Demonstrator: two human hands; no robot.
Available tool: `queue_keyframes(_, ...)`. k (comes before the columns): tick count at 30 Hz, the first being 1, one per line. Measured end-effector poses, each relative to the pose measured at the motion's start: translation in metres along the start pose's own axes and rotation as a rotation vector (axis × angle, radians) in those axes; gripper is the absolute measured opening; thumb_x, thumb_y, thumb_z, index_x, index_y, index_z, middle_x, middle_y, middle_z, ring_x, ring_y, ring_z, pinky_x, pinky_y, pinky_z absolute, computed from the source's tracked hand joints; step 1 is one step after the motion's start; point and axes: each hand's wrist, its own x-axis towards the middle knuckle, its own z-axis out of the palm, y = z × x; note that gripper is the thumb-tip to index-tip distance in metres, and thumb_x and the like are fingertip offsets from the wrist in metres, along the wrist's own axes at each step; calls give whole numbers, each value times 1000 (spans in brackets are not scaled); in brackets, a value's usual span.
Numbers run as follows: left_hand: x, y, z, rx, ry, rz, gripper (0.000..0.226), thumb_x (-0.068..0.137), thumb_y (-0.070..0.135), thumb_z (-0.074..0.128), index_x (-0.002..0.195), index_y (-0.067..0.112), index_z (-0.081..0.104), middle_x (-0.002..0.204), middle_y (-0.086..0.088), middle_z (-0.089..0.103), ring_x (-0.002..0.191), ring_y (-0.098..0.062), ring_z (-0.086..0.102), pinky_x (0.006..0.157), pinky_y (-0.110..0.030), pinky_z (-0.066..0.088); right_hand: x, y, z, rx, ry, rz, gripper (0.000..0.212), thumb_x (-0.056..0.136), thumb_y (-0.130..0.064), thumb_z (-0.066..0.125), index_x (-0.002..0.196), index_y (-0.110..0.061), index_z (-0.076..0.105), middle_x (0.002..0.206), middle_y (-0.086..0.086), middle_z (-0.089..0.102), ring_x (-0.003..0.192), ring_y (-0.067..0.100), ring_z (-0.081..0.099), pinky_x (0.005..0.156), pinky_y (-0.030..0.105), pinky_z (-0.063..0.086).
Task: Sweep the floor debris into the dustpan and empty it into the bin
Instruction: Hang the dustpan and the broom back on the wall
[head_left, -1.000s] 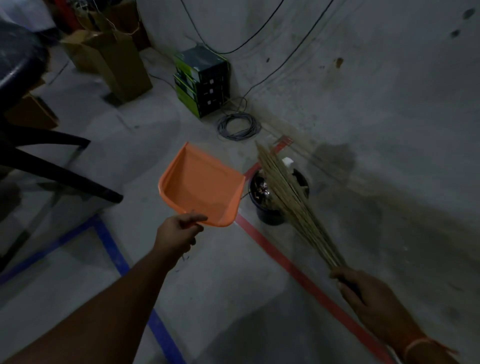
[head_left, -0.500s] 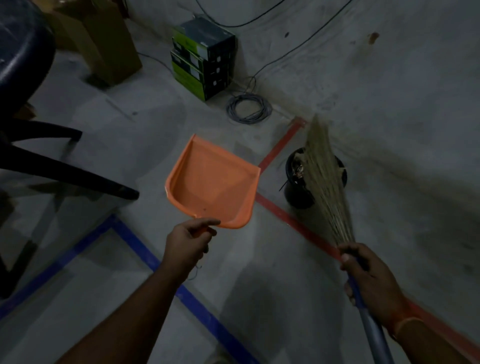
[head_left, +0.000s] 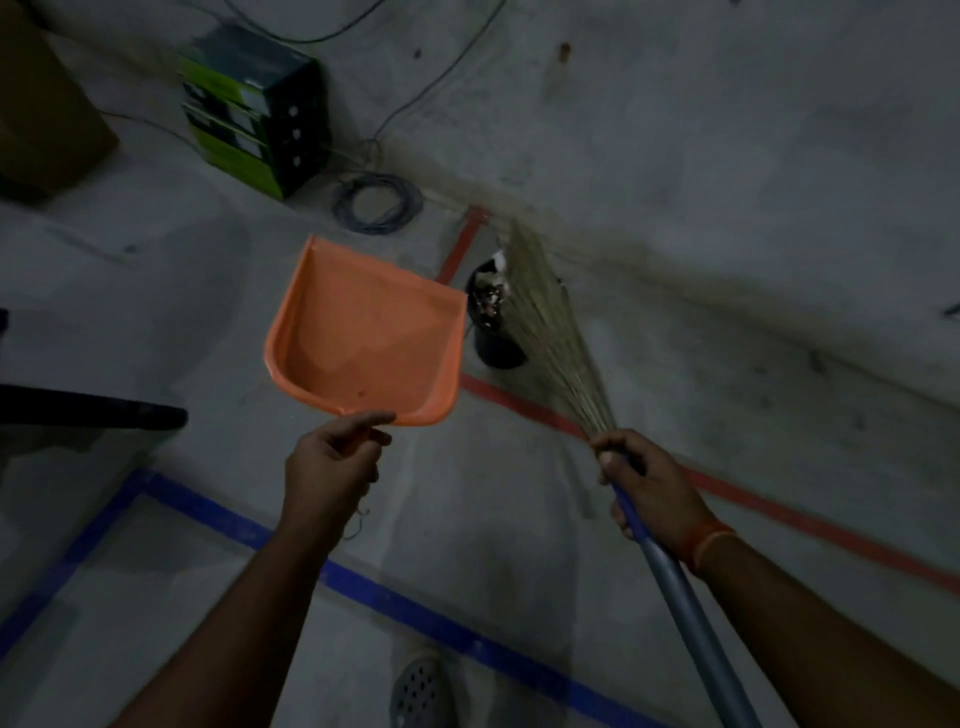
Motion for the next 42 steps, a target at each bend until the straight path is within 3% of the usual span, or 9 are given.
queue_keyframes(13, -201, 132, 91, -113, -135, 123, 39, 91, -5, 55, 114, 16, 77, 91, -8, 75, 58, -16, 54, 49, -26, 40, -202, -25, -125, 157, 83, -64, 13, 99, -15, 50, 107, -20, 59, 86, 17, 55, 45, 27, 51, 45, 32, 45)
queue_keyframes(22, -353, 169, 143, -198, -255, 116, 37, 95, -6, 55, 117, 16, 75, 97, -11, 75, 61, -20, 53, 48, -26, 40, -345, -25, -187, 213, 172, -91, 12, 100, -18, 50, 106, -22, 59, 90, 18, 56, 47, 26, 51, 44, 30, 45)
queue_keyframes(35, -338, 205, 194, -110, -467, 157, 39, 95, -7, 53, 117, 17, 75, 93, -7, 74, 61, -20, 55, 47, -25, 39, -381, -9, -225, 453, 365, -33, 12, 99, -18, 52, 109, -17, 59, 87, 17, 55, 45, 23, 50, 45, 29, 44)
queue_keyframes(42, -309, 248, 237, -84, -573, 174, 37, 95, -8, 53, 112, 15, 77, 75, -6, 67, 55, -15, 51, 45, -23, 36, -373, -31, -258, 567, 556, -52, 13, 97, -20, 56, 109, -18, 59, 87, 17, 56, 47, 24, 50, 48, 32, 46)
